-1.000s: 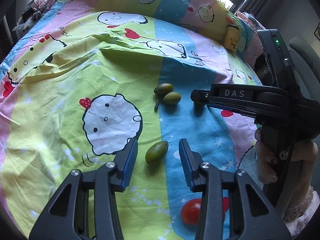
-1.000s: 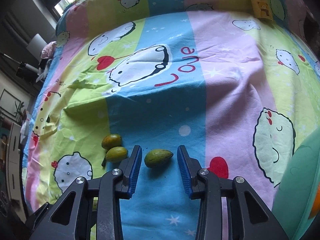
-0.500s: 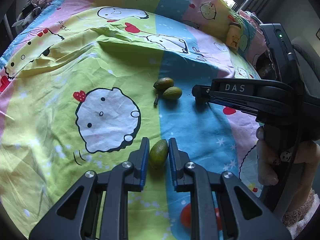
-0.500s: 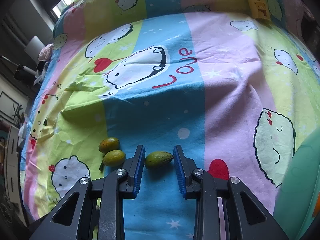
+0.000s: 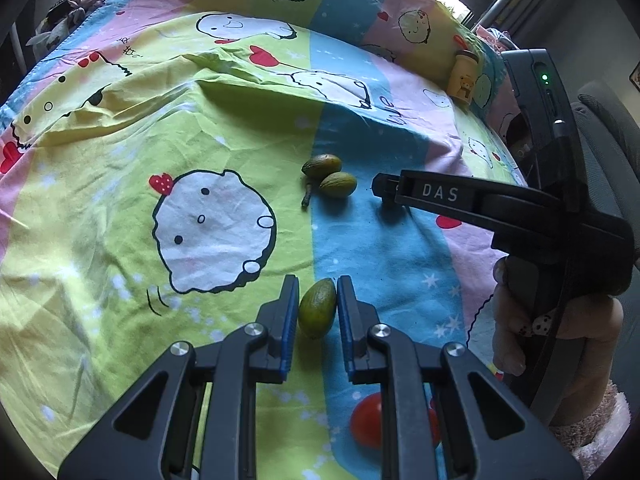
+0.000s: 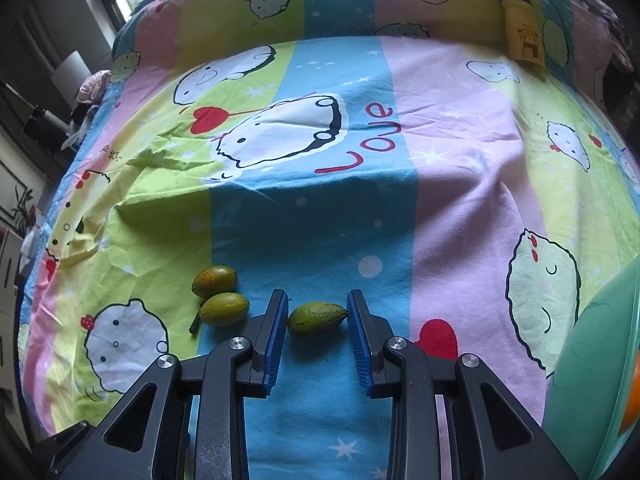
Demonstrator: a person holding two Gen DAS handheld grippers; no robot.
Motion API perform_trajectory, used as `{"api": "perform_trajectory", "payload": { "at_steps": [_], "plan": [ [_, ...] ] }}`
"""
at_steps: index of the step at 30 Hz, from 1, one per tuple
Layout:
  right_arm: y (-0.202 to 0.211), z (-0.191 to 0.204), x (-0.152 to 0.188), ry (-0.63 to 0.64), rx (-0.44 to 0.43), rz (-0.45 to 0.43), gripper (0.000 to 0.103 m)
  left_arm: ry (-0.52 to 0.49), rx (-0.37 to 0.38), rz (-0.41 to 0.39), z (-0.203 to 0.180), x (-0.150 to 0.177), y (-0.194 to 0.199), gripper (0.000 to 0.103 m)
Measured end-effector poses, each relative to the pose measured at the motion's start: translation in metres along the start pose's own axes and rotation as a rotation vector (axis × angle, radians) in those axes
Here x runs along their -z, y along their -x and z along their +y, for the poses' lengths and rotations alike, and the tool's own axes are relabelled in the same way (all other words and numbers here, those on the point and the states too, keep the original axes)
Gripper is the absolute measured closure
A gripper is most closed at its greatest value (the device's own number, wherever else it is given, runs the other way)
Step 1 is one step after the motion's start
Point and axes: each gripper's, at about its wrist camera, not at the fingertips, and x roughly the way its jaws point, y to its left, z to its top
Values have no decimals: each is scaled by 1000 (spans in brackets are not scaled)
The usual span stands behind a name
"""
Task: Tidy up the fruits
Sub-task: 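Lift and carry the olives in both tools over the green basin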
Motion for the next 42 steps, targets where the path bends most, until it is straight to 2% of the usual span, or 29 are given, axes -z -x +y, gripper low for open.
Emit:
{"api": "perform_trajectory", "payload": {
  "at_steps": [5,10,17,22,29,42],
  "plan": [
    [2,-1,2,-3,-1,-10,72,-4,1,-15,-2,1,4,85],
    [9,-9,4,-50,-51,2,72,-29,-1,-52,-10,1,15,85],
    [50,-24,8,-94,-108,-72,72,-87,9,-113,-32,0,33,84],
    [87,-45,13,-143,-153,-143,72,-149,15,-163,-60,-4,46,84],
    [136,-87,22,-228,-153,-259,72,-241,50,-205,-105,-11,55,84],
    [179,-166,40,-395,-173,-364,72,-368,177,-184,-193,-14,41,84]
  ]
}}
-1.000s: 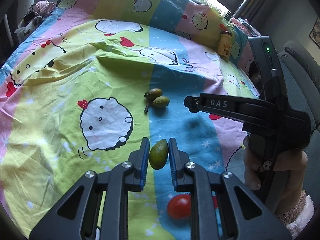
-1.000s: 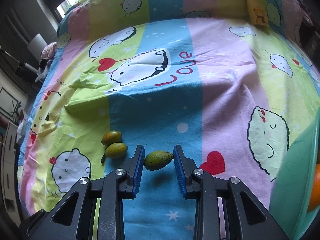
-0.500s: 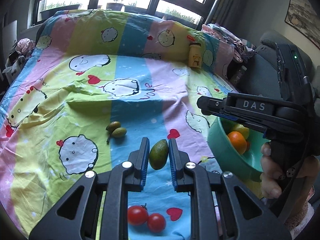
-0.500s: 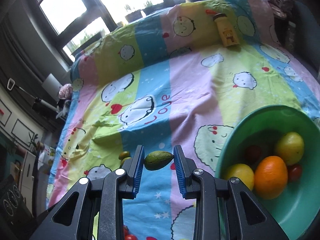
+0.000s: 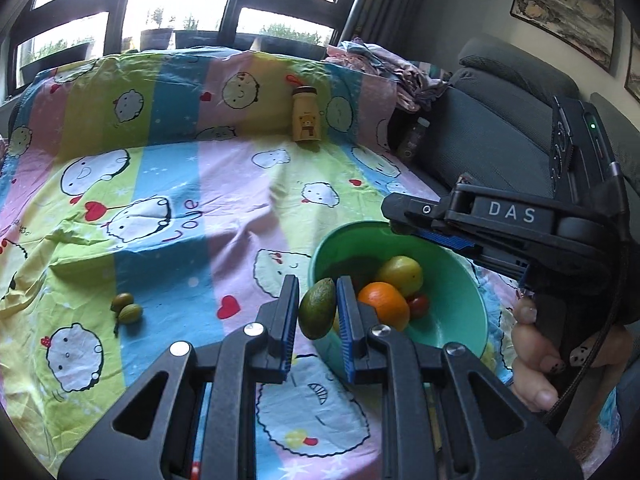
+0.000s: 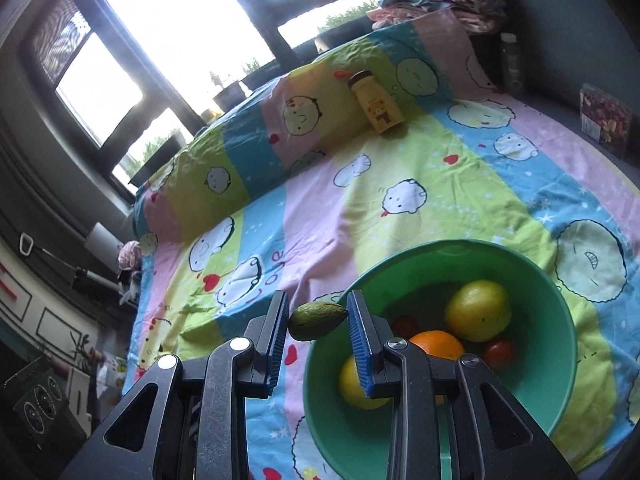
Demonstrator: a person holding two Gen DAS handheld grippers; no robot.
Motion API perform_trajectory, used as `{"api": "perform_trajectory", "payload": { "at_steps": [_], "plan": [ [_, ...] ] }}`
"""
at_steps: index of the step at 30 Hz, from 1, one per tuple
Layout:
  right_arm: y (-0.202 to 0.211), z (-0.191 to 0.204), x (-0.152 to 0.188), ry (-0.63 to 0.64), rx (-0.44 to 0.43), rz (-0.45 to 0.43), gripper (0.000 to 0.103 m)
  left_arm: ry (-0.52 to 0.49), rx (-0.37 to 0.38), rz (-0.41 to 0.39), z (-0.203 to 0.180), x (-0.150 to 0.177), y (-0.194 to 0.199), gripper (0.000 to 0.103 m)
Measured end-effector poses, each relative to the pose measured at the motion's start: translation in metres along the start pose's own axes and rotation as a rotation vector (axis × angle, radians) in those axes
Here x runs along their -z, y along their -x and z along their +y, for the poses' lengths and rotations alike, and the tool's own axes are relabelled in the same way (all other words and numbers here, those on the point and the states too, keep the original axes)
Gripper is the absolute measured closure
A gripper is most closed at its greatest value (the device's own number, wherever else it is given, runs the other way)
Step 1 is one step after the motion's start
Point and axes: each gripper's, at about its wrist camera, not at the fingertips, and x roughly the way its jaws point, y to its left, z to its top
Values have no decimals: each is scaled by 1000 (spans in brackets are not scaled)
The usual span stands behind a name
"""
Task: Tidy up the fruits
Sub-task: 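Lift and carry the olives in both tools over the green basin, then open both tools above the basin to drop the olives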
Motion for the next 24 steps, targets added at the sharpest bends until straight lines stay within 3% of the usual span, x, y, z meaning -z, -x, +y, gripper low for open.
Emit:
{"api": "perform_trajectory", "payload": {
  "at_steps": [10,19,24],
  "plan": [
    [18,-43,-7,-77,21,-20,71,-46,79,60,-42,-3,-36,84],
    [18,-65,-9,-113,41,0,71,-44,137,117,-57,2,-60,84],
    [16,-67,-9,-101,94,6,71,-45,155,150,-60,7,-69,84]
  ]
}}
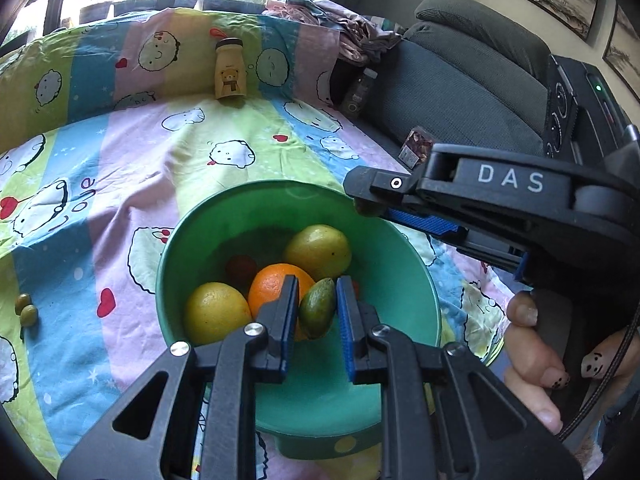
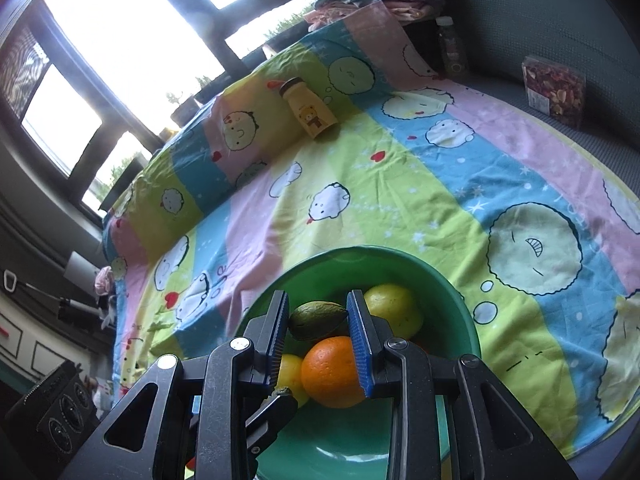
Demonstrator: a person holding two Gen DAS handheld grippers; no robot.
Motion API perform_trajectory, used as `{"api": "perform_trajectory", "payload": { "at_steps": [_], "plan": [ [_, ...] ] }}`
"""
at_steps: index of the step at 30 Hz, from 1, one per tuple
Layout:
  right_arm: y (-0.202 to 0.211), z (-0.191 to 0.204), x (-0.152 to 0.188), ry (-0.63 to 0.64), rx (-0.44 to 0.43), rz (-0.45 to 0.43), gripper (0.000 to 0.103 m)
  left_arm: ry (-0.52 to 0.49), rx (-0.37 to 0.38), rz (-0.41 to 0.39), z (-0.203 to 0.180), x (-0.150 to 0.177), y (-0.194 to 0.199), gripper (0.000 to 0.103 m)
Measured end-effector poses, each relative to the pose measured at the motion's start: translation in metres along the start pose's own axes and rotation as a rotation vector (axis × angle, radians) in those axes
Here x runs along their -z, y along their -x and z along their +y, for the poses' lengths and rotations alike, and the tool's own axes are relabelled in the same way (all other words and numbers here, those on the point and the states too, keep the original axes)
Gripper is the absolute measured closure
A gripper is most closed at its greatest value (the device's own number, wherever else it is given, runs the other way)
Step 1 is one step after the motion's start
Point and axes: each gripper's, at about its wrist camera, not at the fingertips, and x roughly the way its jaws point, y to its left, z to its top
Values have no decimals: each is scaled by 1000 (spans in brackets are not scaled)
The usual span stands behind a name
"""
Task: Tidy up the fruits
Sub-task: 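Open both tools above the basin to drop the olives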
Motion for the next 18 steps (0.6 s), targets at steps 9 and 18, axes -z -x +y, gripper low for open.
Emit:
{"api": "perform_trajectory", "payload": {
  "at_steps": [9,18],
  "plan": [
    [-7,-1,1,-5,19,27,71,13,26,34,2,5,-6,85],
    [-4,14,2,46,53,25,61,62,3,-10,18,9,14,56]
  ]
}}
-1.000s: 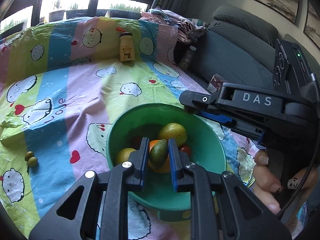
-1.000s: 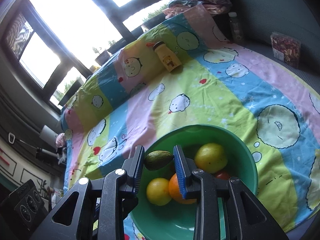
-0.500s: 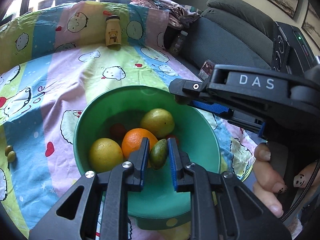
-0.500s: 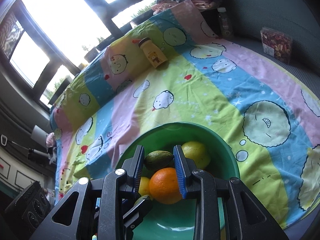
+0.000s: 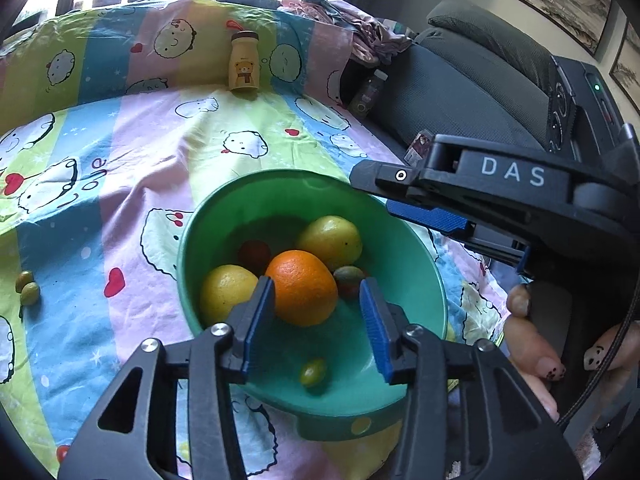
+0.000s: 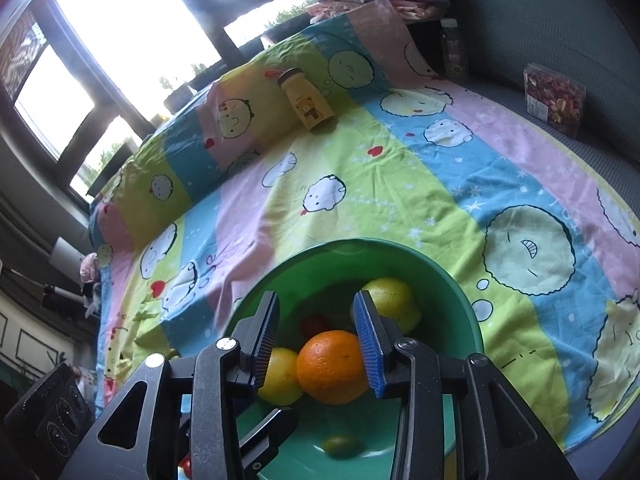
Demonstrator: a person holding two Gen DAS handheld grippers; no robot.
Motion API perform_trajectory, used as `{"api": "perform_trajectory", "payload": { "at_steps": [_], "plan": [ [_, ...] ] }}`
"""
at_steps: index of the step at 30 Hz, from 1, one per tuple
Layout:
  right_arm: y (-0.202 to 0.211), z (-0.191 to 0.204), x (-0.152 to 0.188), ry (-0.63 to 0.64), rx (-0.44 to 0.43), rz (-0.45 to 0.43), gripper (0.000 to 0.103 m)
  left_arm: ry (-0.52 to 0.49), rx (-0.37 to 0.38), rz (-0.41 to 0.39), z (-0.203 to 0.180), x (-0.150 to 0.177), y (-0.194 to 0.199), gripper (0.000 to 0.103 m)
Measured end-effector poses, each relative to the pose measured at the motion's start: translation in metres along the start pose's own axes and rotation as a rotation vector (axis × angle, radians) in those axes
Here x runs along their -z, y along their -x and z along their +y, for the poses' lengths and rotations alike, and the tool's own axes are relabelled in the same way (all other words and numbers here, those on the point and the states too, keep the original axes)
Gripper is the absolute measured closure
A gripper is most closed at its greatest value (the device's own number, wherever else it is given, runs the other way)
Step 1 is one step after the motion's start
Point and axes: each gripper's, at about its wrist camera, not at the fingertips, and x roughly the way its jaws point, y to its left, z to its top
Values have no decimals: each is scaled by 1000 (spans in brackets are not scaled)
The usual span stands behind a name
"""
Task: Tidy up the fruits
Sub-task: 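Open both tools above the basin to drop the olives, then move both tools to the remaining olives and close each on one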
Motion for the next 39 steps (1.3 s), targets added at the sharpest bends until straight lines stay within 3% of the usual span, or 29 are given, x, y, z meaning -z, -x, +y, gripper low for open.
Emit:
{"api": "perform_trajectory", "payload": {
  "at_steps": [4,9,16,18,23,27,32,35,37,39],
  "plan": [
    [0,11,2,26,8,-6,61,35,-37,-40,17,1,21,42],
    [-1,34,7,77,-9,-6,58,78,-150,-81,54,3,54,38],
    [-12,85,23,198,-48,11,53,138,-370,-125,133,4,96,31],
    [-18,102,29,239,-54,24,53,175,-399,-131,157,5,103,31],
    [-39,142,47,327,-78,60,53,303,-336,-136,207,6,107,33],
    [-63,165,61,371,-127,113,53,303,-315,-115,222,2,97,34],
    [-98,186,78,402,-201,204,53,350,-242,-85,241,4,86,44],
    [-122,198,91,421,-211,265,53,374,-237,-61,249,6,79,49],
    [-138,202,97,420,-208,296,56,386,-250,-49,256,8,75,60],
    [-153,203,100,402,-210,334,60,417,-249,-30,266,10,72,60]
  ]
}}
